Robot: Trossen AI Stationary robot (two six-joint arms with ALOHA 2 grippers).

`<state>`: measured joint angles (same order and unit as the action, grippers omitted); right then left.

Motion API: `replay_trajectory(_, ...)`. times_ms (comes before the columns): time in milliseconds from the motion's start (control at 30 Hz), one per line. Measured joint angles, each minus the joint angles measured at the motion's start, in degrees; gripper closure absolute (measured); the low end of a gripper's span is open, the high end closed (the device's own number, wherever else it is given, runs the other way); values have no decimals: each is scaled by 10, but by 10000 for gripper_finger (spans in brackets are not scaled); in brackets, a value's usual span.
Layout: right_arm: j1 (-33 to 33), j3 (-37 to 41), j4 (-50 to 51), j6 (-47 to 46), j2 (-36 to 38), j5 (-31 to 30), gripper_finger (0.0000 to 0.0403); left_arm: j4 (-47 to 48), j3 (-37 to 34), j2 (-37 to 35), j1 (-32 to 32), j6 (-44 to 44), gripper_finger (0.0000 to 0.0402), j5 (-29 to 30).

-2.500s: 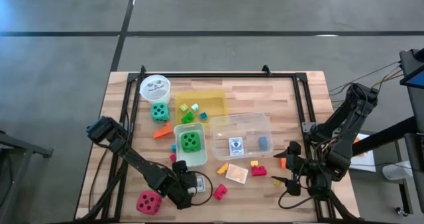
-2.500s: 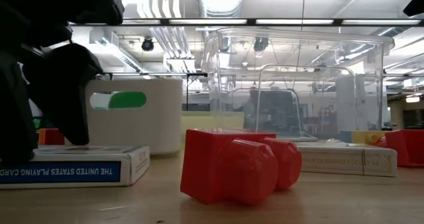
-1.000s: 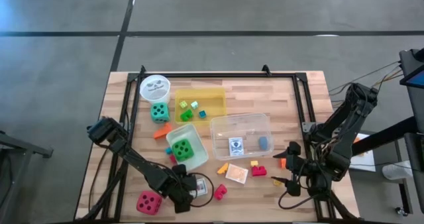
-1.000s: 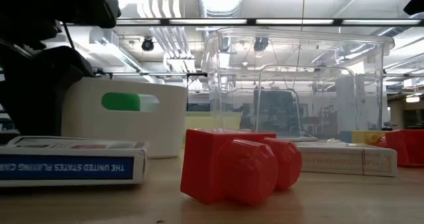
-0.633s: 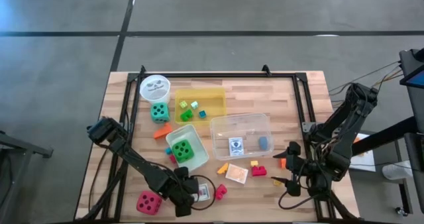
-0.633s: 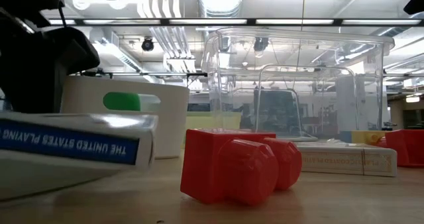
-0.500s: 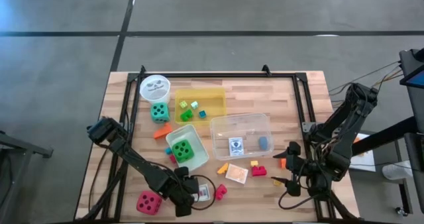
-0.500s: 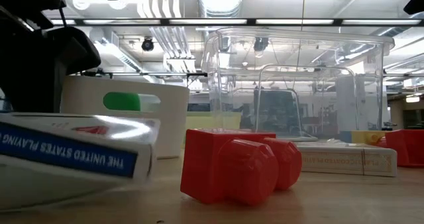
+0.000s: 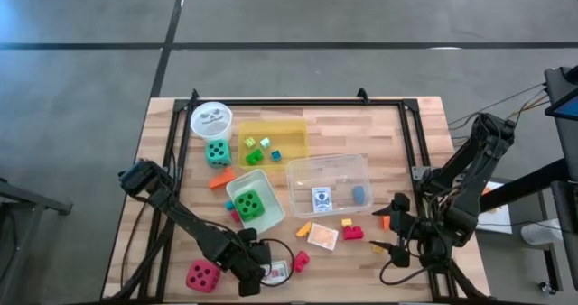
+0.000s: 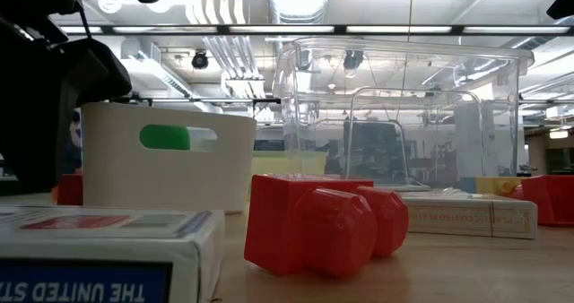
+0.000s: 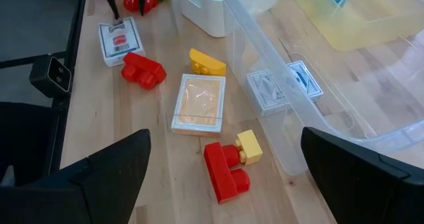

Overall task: Pick & Place Toys
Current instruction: Put the white game card pack into the transparent bin

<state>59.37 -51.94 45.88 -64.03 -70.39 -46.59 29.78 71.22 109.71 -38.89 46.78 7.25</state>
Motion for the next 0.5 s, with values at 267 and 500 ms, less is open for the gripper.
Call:
replay_trajectory(267,0,0,-1,0,0,0,22,0,0,0,4,34,210,0)
replay_trajectory(500,0,0,-2,0,0,0,22,-75,1,0,15,56,209,-7)
